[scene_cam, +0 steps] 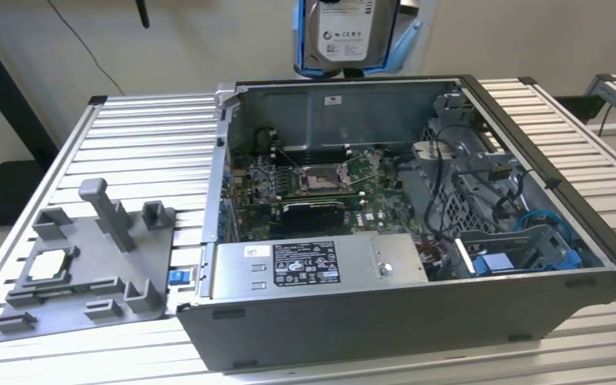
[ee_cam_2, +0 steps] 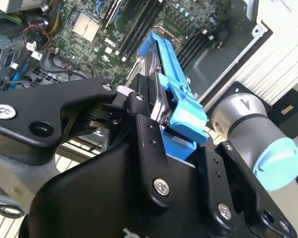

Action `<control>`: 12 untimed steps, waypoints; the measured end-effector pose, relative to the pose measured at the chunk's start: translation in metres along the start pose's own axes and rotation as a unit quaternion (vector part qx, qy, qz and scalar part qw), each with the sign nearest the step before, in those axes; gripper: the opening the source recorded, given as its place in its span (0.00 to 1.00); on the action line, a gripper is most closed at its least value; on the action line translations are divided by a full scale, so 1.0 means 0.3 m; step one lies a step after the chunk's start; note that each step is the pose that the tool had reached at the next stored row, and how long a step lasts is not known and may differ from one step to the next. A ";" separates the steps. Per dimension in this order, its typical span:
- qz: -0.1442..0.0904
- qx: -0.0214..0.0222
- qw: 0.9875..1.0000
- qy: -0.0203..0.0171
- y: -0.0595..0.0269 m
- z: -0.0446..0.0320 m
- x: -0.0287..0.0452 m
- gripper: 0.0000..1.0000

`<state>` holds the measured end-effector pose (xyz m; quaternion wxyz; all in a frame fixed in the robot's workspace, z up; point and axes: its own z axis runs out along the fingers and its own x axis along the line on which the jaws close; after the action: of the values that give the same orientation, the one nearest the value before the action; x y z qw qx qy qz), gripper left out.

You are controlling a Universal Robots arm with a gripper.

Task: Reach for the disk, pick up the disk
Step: 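Pick up the disk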

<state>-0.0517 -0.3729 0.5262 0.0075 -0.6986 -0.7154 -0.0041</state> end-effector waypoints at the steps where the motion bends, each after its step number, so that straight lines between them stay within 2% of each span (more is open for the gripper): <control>1: 0.000 0.000 1.000 0.000 0.004 0.000 0.000 0.00; 12: 0.000 0.000 1.000 0.000 0.045 0.000 -0.001 0.00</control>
<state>-0.0381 -0.3728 0.5262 0.0074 -0.6987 -0.7154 -0.0041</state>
